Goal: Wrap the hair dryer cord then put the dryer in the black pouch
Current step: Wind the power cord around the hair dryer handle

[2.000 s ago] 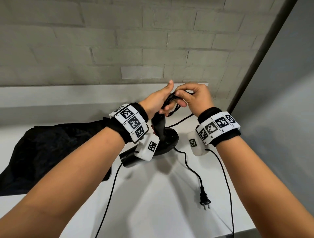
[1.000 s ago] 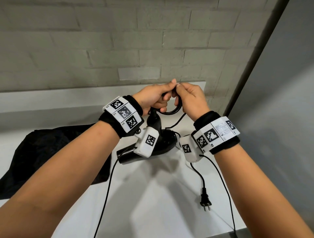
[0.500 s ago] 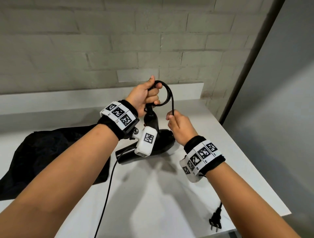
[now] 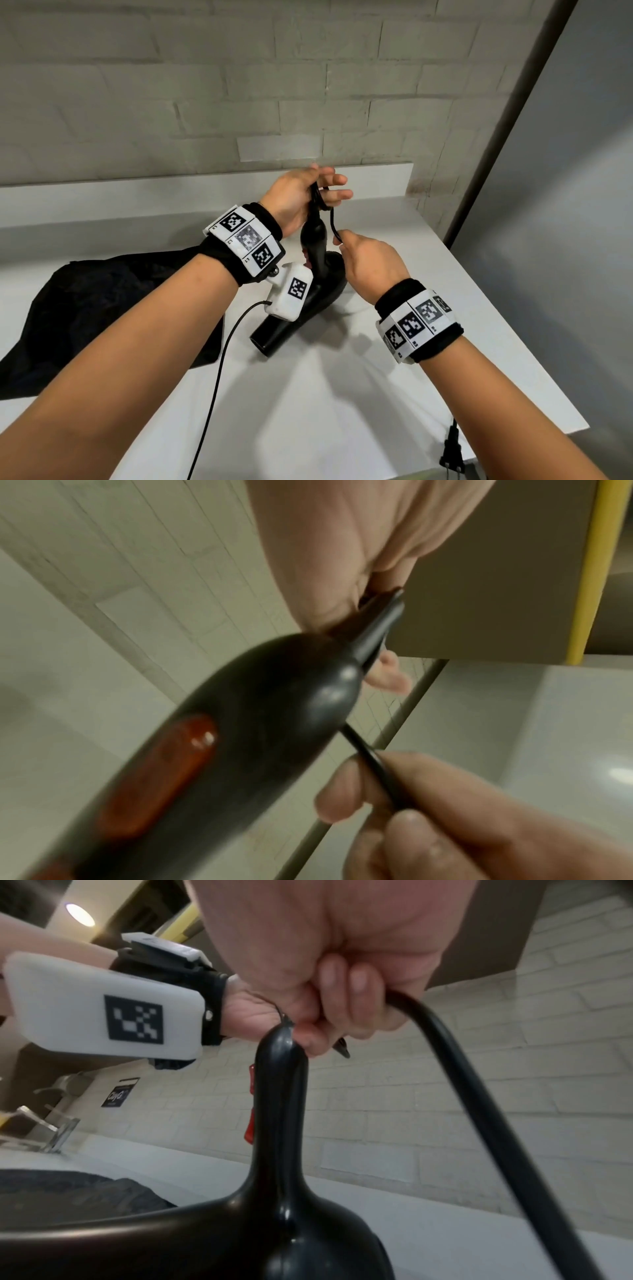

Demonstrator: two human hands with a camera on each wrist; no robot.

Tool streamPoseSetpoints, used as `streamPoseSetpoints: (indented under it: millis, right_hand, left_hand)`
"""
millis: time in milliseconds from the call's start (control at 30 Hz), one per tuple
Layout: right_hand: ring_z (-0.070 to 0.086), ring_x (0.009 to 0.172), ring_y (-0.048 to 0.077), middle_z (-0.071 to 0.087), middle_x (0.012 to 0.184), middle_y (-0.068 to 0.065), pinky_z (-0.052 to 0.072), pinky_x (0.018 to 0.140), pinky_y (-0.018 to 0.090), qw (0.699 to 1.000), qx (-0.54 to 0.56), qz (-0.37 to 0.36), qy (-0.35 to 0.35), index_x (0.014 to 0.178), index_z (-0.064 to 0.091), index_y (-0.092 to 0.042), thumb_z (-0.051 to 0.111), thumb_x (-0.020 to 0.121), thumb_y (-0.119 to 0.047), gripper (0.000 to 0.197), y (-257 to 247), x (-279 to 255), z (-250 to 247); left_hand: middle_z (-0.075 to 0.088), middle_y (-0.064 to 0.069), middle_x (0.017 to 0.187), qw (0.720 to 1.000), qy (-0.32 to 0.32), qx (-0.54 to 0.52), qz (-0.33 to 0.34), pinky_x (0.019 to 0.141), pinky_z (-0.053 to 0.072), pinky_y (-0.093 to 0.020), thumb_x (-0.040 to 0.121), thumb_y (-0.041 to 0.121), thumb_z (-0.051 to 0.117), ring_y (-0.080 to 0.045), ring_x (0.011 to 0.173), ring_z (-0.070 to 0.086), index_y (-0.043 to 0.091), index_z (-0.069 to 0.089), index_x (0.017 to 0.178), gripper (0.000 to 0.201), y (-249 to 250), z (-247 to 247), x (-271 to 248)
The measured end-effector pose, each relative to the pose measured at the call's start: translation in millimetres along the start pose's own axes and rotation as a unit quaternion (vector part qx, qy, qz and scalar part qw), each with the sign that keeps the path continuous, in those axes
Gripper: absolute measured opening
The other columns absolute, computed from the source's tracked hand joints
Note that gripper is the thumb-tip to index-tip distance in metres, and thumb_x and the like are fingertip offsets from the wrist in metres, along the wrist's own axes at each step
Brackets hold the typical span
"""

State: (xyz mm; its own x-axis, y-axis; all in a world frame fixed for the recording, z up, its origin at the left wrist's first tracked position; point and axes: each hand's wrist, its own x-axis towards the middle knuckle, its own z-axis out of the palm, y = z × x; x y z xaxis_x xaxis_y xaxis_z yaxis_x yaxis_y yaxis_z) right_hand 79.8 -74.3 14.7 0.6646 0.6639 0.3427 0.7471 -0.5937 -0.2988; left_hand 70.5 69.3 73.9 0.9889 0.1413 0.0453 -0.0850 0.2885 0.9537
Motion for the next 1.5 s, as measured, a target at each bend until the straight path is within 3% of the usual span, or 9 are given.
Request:
streamPoseSetpoints:
  millis: [133, 267, 433, 533, 633, 833, 1000, 1267, 1500]
  right_hand:
    - [0.061, 0.085, 0.035, 0.064, 0.102, 0.009, 0.037, 0.061, 0.034, 0.994, -0.099, -0.052, 0.012, 0.106, 0.053, -0.011, 0.037, 0.095, -0.019, 0.022, -1.7, 6.1, -8.2]
    - [0.063, 0.053, 0.024, 0.069, 0.079, 0.000, 0.038, 0.039, 0.022, 0.974, -0.133, -0.137, 0.122, 0.089, 0.066, -0.020, 0.042, 0.081, -0.024, 0.025, -0.9, 13.8, -29.3]
    - [0.063, 0.054, 0.025, 0.069, 0.078, 0.003, 0.047, 0.040, 0.024, 0.962, -0.105, -0.194, 0.159, 0.089, 0.061, -0.019, 0.052, 0.078, -0.019, 0.014, -1.5, 28.8, -40.7]
    - [0.062, 0.059, 0.028, 0.066, 0.088, 0.011, 0.047, 0.047, 0.031, 0.972, -0.015, -0.148, 0.183, 0.096, 0.052, -0.012, 0.048, 0.081, -0.028, 0.022, -7.7, 32.7, -49.5]
    - [0.056, 0.076, 0.026, 0.055, 0.100, 0.010, 0.042, 0.059, 0.034, 0.980, 0.059, -0.069, 0.176, 0.097, 0.054, -0.007, 0.060, 0.082, -0.027, 0.026, -2.3, 43.8, -58.4]
    - [0.048, 0.079, 0.018, 0.053, 0.080, 0.003, 0.035, 0.072, 0.027, 0.983, 0.172, -0.011, 0.068, 0.078, 0.060, -0.001, 0.063, 0.082, -0.022, 0.022, 28.2, 66.3, -58.9]
    - [0.052, 0.056, -0.011, 0.054, 0.064, -0.009, 0.035, 0.060, 0.006, 0.968, 0.251, 0.024, 0.012, 0.069, 0.060, -0.016, 0.043, 0.094, -0.012, 0.031, 38.1, 55.4, -40.3]
    - [0.026, 0.028, 0.000, 0.066, 0.060, -0.010, 0.020, 0.031, 0.010, 0.852, 0.519, 0.072, -0.022, 0.080, 0.057, -0.019, 0.032, 0.098, -0.015, 0.031, 24.7, 43.6, -20.3]
    - [0.040, 0.031, -0.001, 0.046, 0.059, 0.003, 0.030, 0.035, 0.008, 0.876, 0.470, 0.076, 0.069, 0.090, 0.058, -0.002, 0.039, 0.094, -0.004, 0.019, 15.7, 50.3, -24.2]
  left_hand:
    - [0.069, 0.002, 0.089, 0.996, 0.000, 0.087, -0.002, 0.079, 0.048, -0.024, 0.102, 0.025, 0.021, -0.010, 0.062, 0.070, 0.007, 0.047, 0.102, 0.031, -2.3, 1.9, -2.1]
    - [0.060, -0.005, 0.108, 0.987, -0.004, 0.159, -0.005, 0.070, 0.051, -0.019, 0.102, 0.023, 0.023, -0.013, 0.073, 0.064, 0.004, 0.042, 0.113, 0.028, -1.8, 8.4, -3.8]
    - [0.057, -0.003, 0.079, 0.983, -0.007, 0.183, 0.005, 0.075, 0.042, -0.025, 0.101, 0.023, 0.027, -0.011, 0.072, 0.053, 0.014, 0.053, 0.081, 0.034, -4.7, 14.9, -3.1]
    - [0.060, -0.009, 0.077, 0.986, -0.026, 0.164, -0.023, 0.078, 0.044, -0.030, 0.100, 0.042, 0.012, -0.019, 0.072, 0.058, 0.013, 0.057, 0.082, 0.056, -5.2, 15.8, -5.0]
    - [0.053, 0.000, 0.047, 0.979, -0.083, 0.173, -0.068, 0.055, 0.045, -0.021, 0.093, 0.054, -0.005, -0.014, 0.044, 0.052, 0.008, 0.053, 0.066, 0.079, -2.4, 20.8, -9.9]
    - [0.045, 0.003, 0.030, 0.974, -0.119, 0.178, -0.072, 0.054, 0.035, -0.024, 0.096, 0.050, -0.001, -0.003, 0.025, 0.018, 0.008, 0.054, 0.081, 0.070, 1.1, 23.8, -16.6]
    - [0.022, 0.011, 0.031, 0.988, -0.048, 0.133, -0.068, 0.045, 0.041, -0.018, 0.100, 0.040, 0.016, -0.005, 0.024, 0.017, 0.005, 0.057, 0.073, 0.060, 2.1, 10.1, -9.2]
    - [0.027, 0.009, 0.030, 0.993, -0.038, 0.060, -0.089, 0.043, 0.041, -0.016, 0.101, 0.033, 0.022, -0.005, 0.025, 0.025, 0.004, 0.053, 0.074, 0.050, 3.4, 1.4, -5.6]
    - [0.037, 0.009, 0.039, 0.990, -0.074, 0.043, -0.108, 0.043, 0.043, -0.015, 0.101, 0.032, 0.019, -0.006, 0.032, 0.030, 0.004, 0.053, 0.082, 0.048, 14.4, -2.2, -3.3]
